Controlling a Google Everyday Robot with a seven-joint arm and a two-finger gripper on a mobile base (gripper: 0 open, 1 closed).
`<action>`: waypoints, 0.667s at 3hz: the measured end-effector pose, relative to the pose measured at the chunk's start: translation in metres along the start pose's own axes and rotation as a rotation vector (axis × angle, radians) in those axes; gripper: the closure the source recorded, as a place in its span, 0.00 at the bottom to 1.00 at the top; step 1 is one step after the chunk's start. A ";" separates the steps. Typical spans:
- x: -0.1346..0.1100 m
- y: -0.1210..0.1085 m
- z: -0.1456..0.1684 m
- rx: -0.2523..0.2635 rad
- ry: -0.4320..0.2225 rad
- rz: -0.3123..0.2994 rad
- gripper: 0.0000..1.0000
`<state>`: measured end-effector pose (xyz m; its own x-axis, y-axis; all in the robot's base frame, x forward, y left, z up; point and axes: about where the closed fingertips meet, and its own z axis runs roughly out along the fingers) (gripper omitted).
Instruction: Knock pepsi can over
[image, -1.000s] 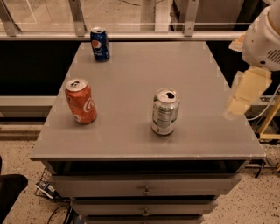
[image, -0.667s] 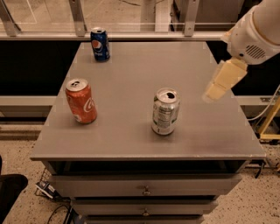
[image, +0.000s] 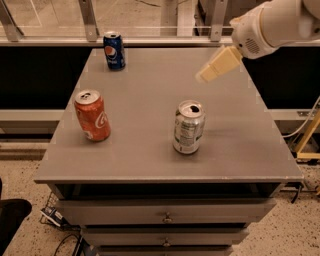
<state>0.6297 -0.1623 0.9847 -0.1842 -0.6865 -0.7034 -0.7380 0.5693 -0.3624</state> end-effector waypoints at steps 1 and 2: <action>-0.028 -0.017 0.032 0.039 -0.168 0.093 0.00; -0.029 -0.016 0.040 0.037 -0.166 0.110 0.00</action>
Offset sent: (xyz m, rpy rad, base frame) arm 0.0302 0.0179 0.0022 0.1414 -0.0555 -0.0160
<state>0.6723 -0.1333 0.9862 -0.1507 -0.5375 -0.8297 -0.6946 0.6547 -0.2981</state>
